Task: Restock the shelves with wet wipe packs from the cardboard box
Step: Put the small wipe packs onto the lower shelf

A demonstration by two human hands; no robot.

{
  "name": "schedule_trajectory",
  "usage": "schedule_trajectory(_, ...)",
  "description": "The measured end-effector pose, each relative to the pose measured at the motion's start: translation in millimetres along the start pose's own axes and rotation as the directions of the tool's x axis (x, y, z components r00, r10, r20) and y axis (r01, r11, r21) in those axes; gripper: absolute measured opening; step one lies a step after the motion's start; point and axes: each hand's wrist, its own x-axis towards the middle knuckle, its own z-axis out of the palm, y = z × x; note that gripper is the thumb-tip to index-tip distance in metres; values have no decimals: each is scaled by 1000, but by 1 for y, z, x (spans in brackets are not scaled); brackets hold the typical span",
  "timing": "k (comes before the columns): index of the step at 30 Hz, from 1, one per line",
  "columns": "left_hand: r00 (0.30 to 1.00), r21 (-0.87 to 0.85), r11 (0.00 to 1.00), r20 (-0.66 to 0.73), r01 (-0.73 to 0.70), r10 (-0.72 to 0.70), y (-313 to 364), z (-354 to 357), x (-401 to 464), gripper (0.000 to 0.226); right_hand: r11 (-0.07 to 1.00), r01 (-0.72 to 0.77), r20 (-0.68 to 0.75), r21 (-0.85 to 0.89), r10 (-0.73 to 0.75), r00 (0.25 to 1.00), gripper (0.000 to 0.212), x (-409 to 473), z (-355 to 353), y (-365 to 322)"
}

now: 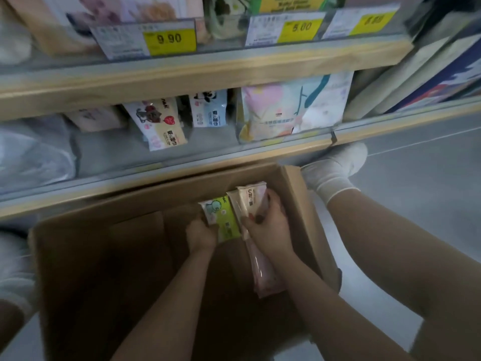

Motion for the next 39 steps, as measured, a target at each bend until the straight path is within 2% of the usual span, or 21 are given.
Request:
schedule_trajectory(2,999,11,999,26,-45,44,-3,-15,-4,35,1000,15,-4,12,-15,1000,78,-2,-3,-6)
schedule_trajectory(5,993,-56,992,20,-111,112,-8,-47,-15,24,995,92,-27,-42,-93,995,69,-10,-11,-24)
schedule_trajectory(9,985,-196,966,-11,-171,172,-10,-98,-39,23,958,159,-72,-240,-181,981,65,-24,-20,-54)
schedule_trajectory(13,974,-292,930,-36,-224,223,-9,-148,-57,23,973,226,-26,-42,-227,974,68,-36,-16,-81)
schedule_trajectory(17,944,-378,869,-49,-321,327,2,-201,-68,29,938,339,-9,-74,-341,940,55,-37,-9,-113)
schedule_trajectory(21,925,-434,819,-119,-376,361,18,-243,-71,27,901,430,1,-53,-431,902,35,-21,2,-151)
schedule_trajectory(25,919,-452,800,-183,-395,350,20,-263,-62,25,908,417,-13,-35,-417,909,29,1,28,-181)
schedule_trajectory(31,935,-458,815,-173,-355,310,4,-263,-34,22,945,326,-40,28,-325,945,27,46,81,-184)
schedule_trajectory(36,944,-461,824,-150,-330,294,-3,-262,-19,21,940,333,20,-82,-332,943,24,69,101,-176)
schedule_trajectory(39,943,-455,827,-143,-332,300,-2,-262,-18,23,941,304,72,-150,-296,952,32,72,97,-174)
